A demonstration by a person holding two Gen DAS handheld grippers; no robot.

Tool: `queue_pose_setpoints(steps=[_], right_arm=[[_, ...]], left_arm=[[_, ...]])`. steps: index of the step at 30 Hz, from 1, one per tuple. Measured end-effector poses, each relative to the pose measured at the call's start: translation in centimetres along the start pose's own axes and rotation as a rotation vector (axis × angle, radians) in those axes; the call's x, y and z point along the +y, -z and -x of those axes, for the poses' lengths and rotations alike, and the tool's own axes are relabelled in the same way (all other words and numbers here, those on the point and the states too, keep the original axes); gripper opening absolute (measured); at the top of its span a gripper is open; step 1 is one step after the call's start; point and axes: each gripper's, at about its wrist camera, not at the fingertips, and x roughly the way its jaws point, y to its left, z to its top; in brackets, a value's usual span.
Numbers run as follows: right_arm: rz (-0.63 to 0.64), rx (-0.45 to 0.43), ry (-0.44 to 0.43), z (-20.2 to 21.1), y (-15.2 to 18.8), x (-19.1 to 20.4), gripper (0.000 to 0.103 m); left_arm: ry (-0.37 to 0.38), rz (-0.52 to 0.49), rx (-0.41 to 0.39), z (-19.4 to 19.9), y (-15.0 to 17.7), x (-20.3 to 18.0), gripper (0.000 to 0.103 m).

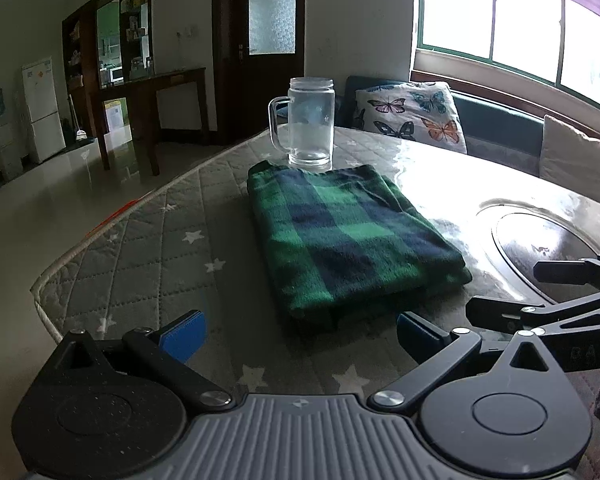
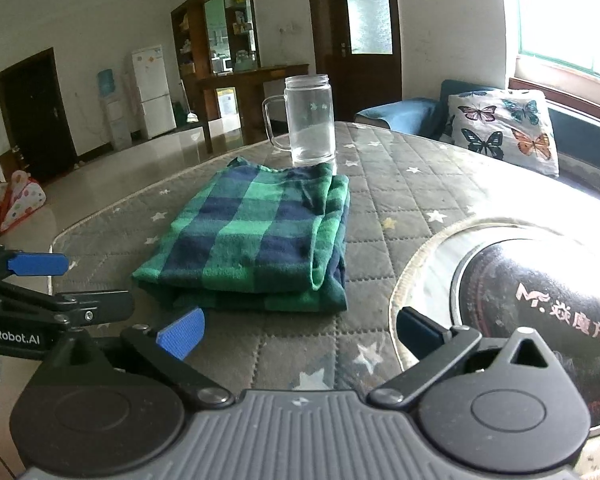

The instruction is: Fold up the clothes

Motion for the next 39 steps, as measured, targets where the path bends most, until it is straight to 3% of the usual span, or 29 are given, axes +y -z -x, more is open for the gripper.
queue_pose_setpoints(steps=[39], right_arm=[[0.028, -0.024, 0.055, 3.2, 2.2, 1.5, 0.103]], left_arm=[[-0.042, -0.005, -0.016, 3.0, 2.6, -0.9, 0.103]])
